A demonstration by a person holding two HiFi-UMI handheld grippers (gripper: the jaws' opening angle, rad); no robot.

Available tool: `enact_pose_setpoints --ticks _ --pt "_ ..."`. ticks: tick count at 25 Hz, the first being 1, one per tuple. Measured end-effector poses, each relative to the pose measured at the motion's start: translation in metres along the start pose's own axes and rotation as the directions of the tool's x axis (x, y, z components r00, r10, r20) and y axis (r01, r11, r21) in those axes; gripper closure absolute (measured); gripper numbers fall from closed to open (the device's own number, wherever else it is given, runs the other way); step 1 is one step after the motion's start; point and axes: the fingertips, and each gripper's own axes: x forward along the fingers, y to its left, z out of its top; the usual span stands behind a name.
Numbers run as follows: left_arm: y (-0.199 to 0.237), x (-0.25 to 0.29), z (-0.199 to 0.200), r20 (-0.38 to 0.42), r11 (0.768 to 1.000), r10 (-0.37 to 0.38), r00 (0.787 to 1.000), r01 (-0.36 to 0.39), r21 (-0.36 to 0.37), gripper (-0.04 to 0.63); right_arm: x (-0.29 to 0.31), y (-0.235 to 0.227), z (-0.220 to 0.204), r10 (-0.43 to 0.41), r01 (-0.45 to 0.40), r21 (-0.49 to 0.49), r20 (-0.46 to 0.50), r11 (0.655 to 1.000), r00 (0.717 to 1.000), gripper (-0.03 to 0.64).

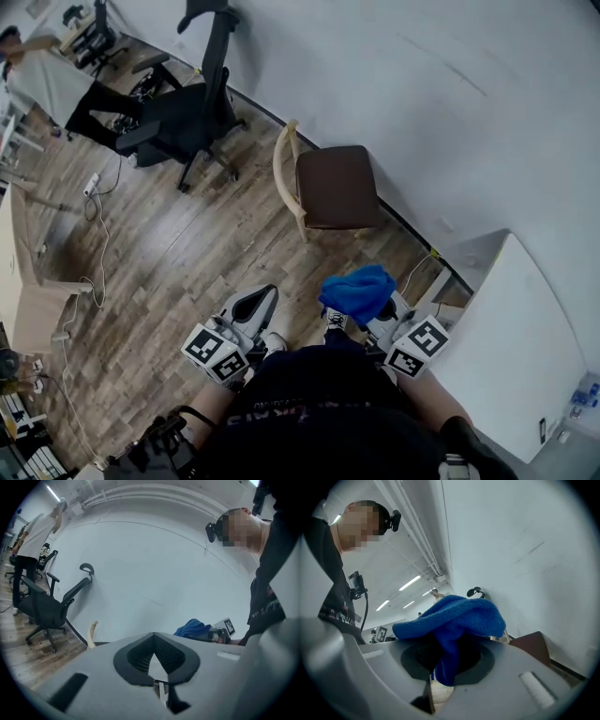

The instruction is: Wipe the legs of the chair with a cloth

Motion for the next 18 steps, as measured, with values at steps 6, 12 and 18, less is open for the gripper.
enact_pose_setpoints --ticks 6,12,18 --pt "-0.007 -0.043 0.006 -0.023 0.996 -0.065 0.998 0.066 0.061 0.598 0.008 0.048 -0.016 -0.025 0.025 0.011 0.044 1.000 0.999 0.552" --pt "-0.001 -0.094 -0.005 -0.031 0.995 -0.089 0.996 0.090 0.046 0.598 0.015 0.101 -0.049 -0.050 0.049 0.014 0.048 0.999 0.998 0.552" --pt "-0.004 -0.131 -0.015 -0.040 0.990 -0.137 0.990 0.138 0.028 0.598 0.012 0.140 -0.073 -0.090 0.089 0.009 0.062 0.996 0.994 0.552"
